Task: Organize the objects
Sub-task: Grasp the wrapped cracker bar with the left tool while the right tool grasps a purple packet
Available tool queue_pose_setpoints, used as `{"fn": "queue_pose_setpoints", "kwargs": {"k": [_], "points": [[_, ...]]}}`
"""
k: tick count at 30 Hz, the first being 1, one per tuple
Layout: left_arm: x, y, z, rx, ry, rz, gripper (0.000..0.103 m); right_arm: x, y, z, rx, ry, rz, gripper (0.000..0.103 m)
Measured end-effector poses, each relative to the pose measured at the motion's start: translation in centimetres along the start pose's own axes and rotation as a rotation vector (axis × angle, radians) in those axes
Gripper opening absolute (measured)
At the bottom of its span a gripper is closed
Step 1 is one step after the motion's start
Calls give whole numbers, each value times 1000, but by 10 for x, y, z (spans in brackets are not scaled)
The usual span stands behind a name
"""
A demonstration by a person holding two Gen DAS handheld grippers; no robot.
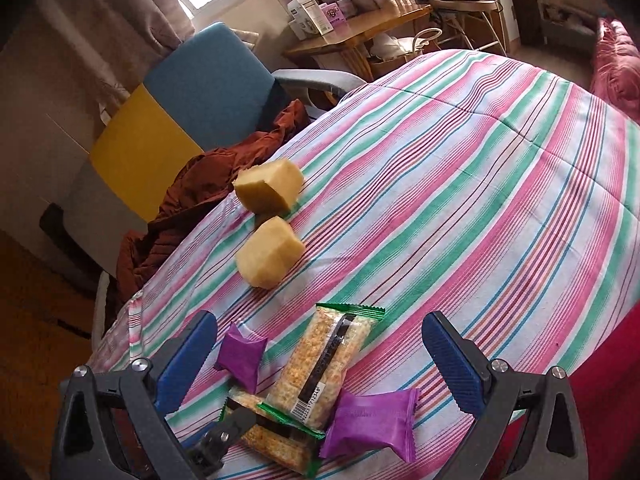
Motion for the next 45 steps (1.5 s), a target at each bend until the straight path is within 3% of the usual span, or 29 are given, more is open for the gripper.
{"fn": "queue_pose_setpoints", "kwargs": {"k": [4, 8, 15, 18, 22, 25, 29, 35, 45], "points": [[-16, -4, -1, -37, -123, 100, 80, -4, -2, 1, 8, -18, 5, 103], [-13, 0, -16, -77, -249, 123, 80, -5, -2, 0, 14, -22, 12, 103], [17, 14, -35, -85, -353, 145, 77, -7, -8, -1, 43, -26, 5, 103], [40, 28, -34, -80, -302, 99, 77, -5, -13, -4, 67, -12, -4, 103], [75, 50, -34, -71, -157, 52, 77, -5, -14, -4, 71, -1, -21, 103], [96, 59, -51, 22, -69, -55, 74, -6, -15, -4, 72, -5, -29, 103], [82, 53, -78, 131, 0, -159, 69, -5, -14, -5, 72, 0, -28, 103], [45, 47, -73, 112, -38, -160, 69, -5, -12, -6, 70, -5, -25, 103], [-1, 19, -43, 35, -220, -19, 70, -4, -13, -5, 74, -13, -13, 103]]}}
Point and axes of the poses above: each gripper's, at about its wrist camera, not at the fingertips, and y roughly against the way its jaws point, x to its left, z to its top, the point moved 2 cm from there along -y, roughly the way its jaws point, and after that the axes turned 9 degrees about z, right-handed, at the moved point
